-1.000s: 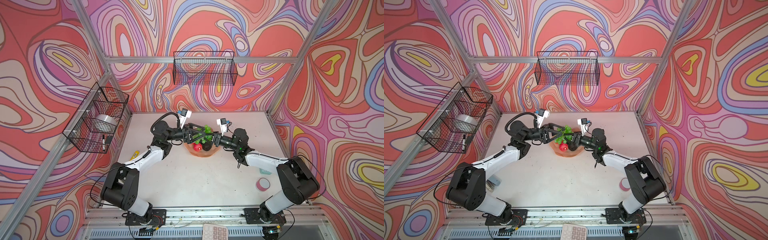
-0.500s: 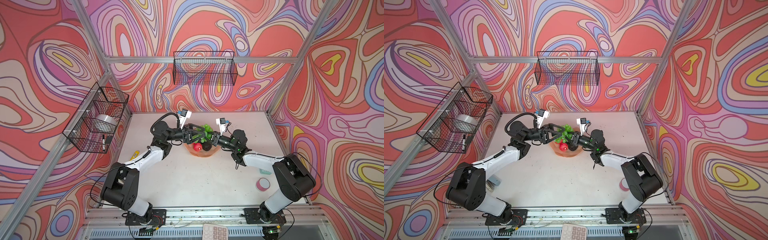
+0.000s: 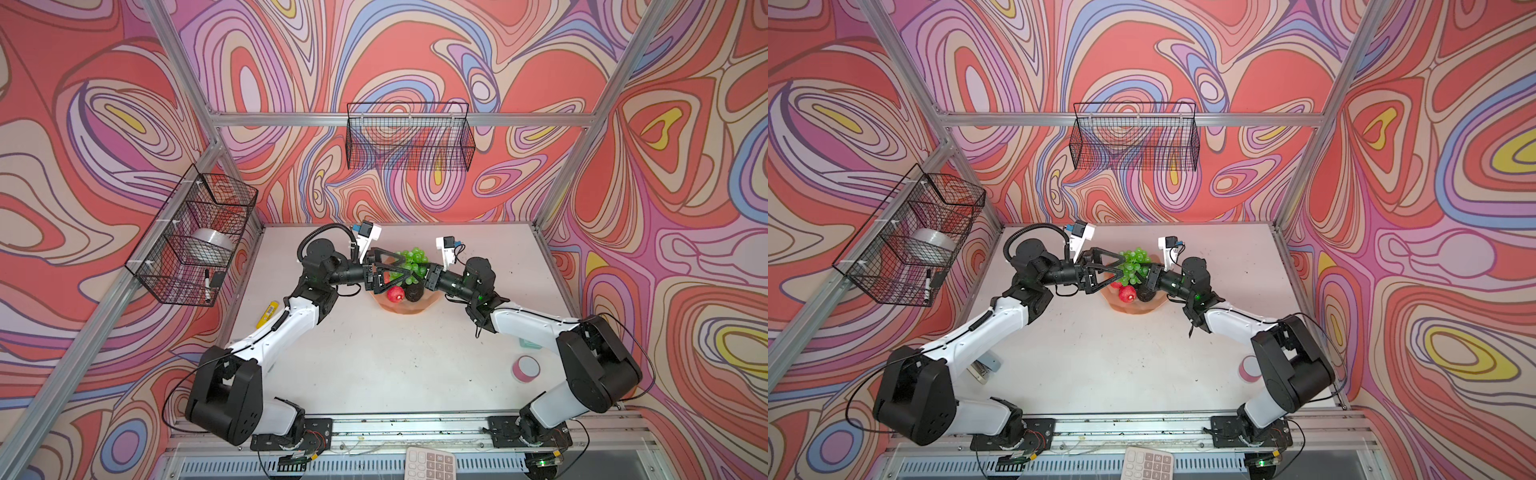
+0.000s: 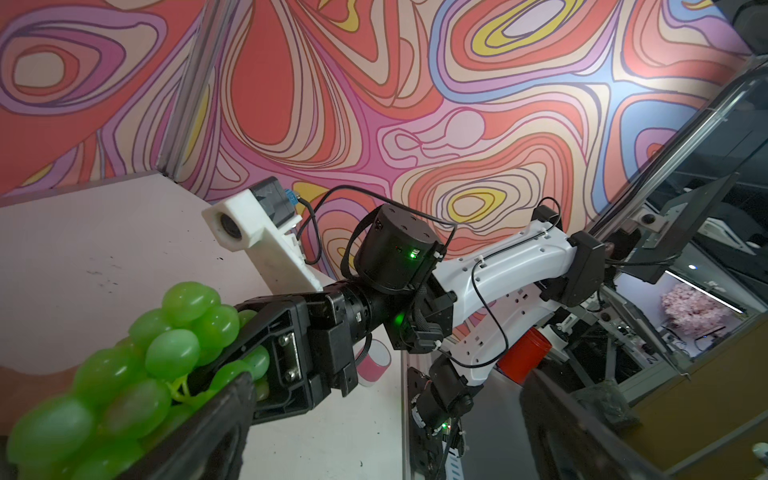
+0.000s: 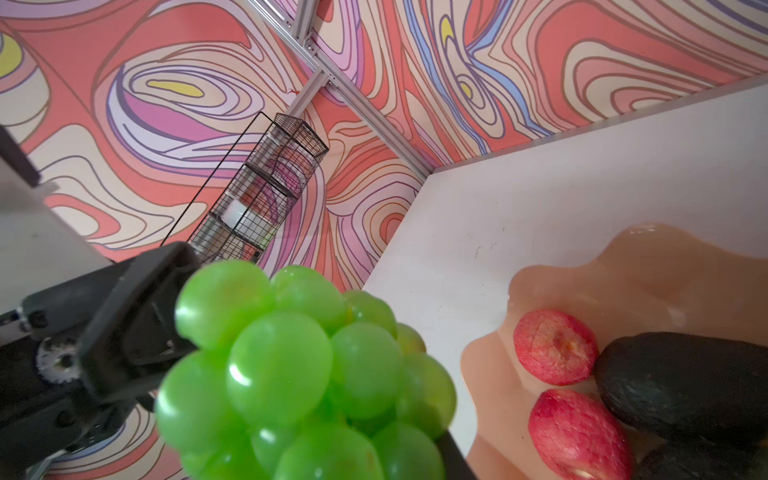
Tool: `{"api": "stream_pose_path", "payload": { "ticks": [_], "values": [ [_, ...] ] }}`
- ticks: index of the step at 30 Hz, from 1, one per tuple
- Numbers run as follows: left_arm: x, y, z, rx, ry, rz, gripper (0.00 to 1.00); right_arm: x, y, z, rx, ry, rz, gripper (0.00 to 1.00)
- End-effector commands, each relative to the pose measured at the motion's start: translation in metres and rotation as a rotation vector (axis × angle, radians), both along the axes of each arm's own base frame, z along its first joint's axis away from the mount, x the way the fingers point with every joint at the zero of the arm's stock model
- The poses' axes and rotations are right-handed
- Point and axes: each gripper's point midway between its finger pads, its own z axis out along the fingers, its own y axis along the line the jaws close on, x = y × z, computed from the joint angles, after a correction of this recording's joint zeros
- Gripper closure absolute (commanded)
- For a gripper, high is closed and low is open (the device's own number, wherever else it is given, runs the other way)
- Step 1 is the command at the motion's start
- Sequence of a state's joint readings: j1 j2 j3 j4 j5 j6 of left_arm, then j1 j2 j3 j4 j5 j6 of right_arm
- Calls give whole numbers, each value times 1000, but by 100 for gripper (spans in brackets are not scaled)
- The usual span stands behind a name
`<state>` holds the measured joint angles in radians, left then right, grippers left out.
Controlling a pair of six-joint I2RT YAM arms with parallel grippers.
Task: Place and organize the fake fruits in the fruit bowl
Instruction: 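Lower the grapes onto the fruit in the bowl and open the left gripper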
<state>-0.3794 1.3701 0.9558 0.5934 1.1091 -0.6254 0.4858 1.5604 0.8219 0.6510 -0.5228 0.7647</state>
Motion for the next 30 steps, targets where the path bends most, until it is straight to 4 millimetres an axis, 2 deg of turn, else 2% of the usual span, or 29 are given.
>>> {"api": "stream_pose_path", "payload": {
  "ticks": [1,4,9,16,20,21,22,27,28,30],
  "values": [
    [13,11,-2,89,-80,148,0,8,-7,-10,-88,48,-60,77],
    [24,26,-6,177,-137,299,0,12,-9,-31,-137,112,-79,73],
    [38,55,-9,300,-190,516,0,20,-3,-53,-172,156,-65,72],
    [42,92,-18,411,-215,722,0,33,6,-92,-229,252,-49,68],
    [39,113,-23,456,-230,825,0,37,2,-97,-266,258,-74,50],
    [41,121,-24,470,-229,867,0,39,2,-110,-293,285,-77,44],
    [41,127,-26,484,-228,898,0,40,2,-112,-310,292,-78,39],
    [39,157,-34,533,-240,1052,0,41,-9,-112,-403,299,-111,25],
    [39,164,-37,540,-235,1085,0,42,-13,-98,-413,276,-126,20],
    [38,177,-43,552,-229,1153,0,41,-21,-93,-467,270,-146,6]
  ]
}}
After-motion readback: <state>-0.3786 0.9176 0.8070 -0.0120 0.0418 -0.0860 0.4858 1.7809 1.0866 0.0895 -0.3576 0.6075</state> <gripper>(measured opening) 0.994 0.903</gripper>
